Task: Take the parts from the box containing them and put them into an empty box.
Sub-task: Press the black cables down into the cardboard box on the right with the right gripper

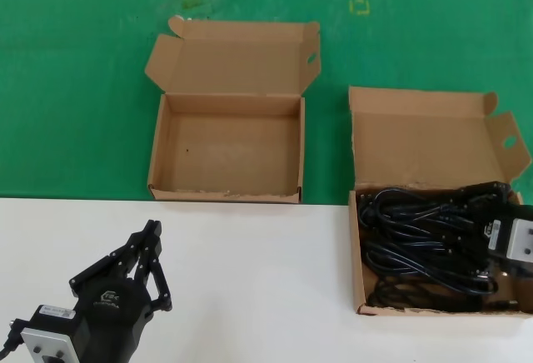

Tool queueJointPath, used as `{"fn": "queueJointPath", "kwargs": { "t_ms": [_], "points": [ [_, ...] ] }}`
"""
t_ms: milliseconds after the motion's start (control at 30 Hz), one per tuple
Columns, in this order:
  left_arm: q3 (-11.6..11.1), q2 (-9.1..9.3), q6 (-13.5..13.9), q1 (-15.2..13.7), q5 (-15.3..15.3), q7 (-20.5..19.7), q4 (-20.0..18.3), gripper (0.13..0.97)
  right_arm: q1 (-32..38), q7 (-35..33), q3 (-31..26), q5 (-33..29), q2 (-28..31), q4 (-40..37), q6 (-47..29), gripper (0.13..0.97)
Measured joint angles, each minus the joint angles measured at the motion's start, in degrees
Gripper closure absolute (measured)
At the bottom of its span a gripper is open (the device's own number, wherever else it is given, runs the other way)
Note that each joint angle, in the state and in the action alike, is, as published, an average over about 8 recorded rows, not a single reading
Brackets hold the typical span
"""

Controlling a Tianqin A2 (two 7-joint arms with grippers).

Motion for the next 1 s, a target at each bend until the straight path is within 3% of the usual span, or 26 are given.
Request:
{"fn": "queueJointPath", "kwargs": {
  "t_ms": [100, 367, 667, 1000],
  "points": [
    [0.0, 0.0, 0.0, 0.0, 0.0, 0.0, 0.0, 0.936, -0.19, -0.27, 0.53, -0.45, -0.26, -0.1, -0.41, 0.728],
    [0.0, 0.0, 0.0, 0.0, 0.0, 0.0, 0.0, 0.936, -0.78, -1.31, 1.65, -1.22, -0.93, -0.24, -1.17, 0.861],
    [0.0, 0.0, 0.0, 0.0, 0.0, 0.0, 0.0, 0.936, -1.16, -1.94, 2.84, -1.78, -1.19, 0.53, -1.77, 0.927],
    [0.0, 0.0, 0.0, 0.0, 0.0, 0.0, 0.0, 0.936, -1.77, -0.13, 4.24, -3.35, -0.16, 4.52, -2.78, 0.937]
  ]
}}
